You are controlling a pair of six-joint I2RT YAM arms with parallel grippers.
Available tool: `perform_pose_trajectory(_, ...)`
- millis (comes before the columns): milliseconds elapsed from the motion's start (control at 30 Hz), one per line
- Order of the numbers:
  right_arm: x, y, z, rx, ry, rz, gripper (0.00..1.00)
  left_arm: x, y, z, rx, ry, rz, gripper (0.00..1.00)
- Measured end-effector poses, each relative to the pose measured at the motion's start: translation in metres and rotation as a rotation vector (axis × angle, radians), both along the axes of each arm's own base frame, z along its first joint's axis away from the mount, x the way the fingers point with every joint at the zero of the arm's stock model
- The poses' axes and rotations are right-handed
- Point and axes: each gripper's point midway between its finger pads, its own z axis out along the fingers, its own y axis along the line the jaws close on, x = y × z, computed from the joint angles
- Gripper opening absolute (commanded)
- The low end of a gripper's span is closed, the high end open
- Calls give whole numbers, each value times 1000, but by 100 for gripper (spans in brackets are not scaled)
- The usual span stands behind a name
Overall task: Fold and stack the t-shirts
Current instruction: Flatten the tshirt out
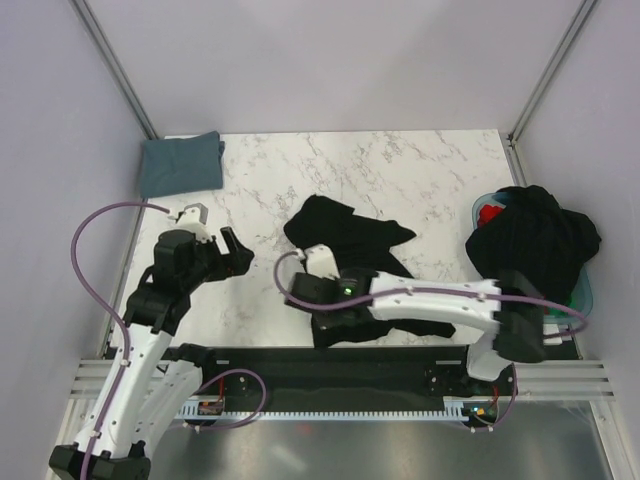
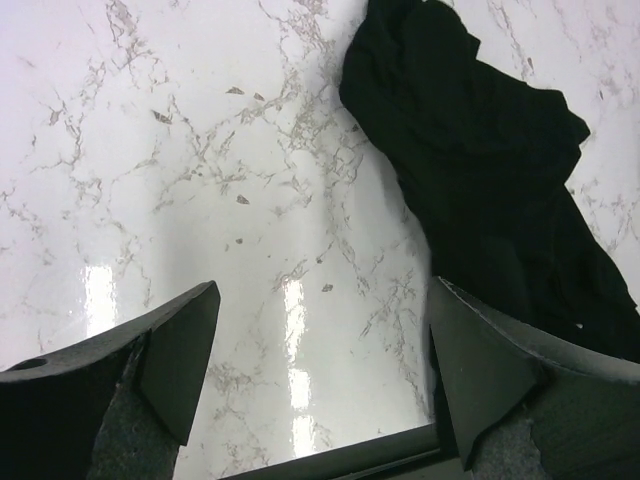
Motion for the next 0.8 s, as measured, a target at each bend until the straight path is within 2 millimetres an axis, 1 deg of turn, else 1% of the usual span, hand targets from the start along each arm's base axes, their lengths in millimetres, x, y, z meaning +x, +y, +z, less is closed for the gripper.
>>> perform_pose_trajectory(33, -15, -18, 13, 3, -12, -23, 0, 1, 0, -1, -3, 7, 4, 91)
perform_pose_trajectory(100, -33, -62, 25, 7, -12, -92, 0, 6, -2, -6, -15, 31, 13, 91)
perform_pose_trajectory(133, -39, -87, 26, 4, -5, -141, 0, 11, -4, -9, -26, 45, 20, 90)
perform_pose_trajectory(167, -43, -105, 24, 2, 2, -178, 0, 16, -7, -13, -38, 62, 26, 90)
perform_pose_trajectory(200, -48, -126, 21, 9, 9, -232, 0, 21, -9, -16, -49, 75, 29, 90)
perform_pose_trajectory(267, -54, -145, 14, 16, 21, -278, 0, 36, -18, -28, -83, 121, 31, 89)
perform_pose_trajectory(300, -58, -151, 10, 19, 29, -294, 0, 44, -23, -33, -102, 137, 30, 89)
perform_pose_trajectory(333, -60, -154, 8, 19, 36, -305, 0, 52, -28, -41, -122, 163, 26, 89)
perform_pose_trajectory(400, -61, -153, 6, 17, 43, -314, 0, 66, -39, -60, -154, 218, 18, 86)
perform_pose_trajectory(467, -62, -152, 3, -1, 46, -315, 0, 76, -50, -86, -175, 295, 5, 83)
perform_pose_trajectory(533, -62, -150, -1, -21, 48, -315, 0, 79, -61, -113, -179, 368, -7, 81)
perform_pose_trajectory(567, -62, -150, -2, -29, 48, -315, 0, 78, -66, -125, -176, 405, -16, 80)
perform_pose_trajectory(600, -62, -149, -3, -34, 48, -316, 0, 77, -70, -133, -173, 425, -24, 80)
perform_pose_trajectory(633, -62, -149, -4, -36, 49, -316, 0, 75, -75, -141, -168, 445, -36, 75)
perform_pose_trajectory(700, -62, -150, -3, -36, 45, -316, 0, 73, -84, -149, -166, 462, -59, 70)
perform_pose_trajectory(733, -61, -150, -3, -36, 43, -317, 0, 73, -88, -151, -167, 462, -69, 61)
perform_pose_trajectory(800, -60, -150, -3, -38, 37, -318, 0, 75, -95, -152, -177, 458, -81, 49)
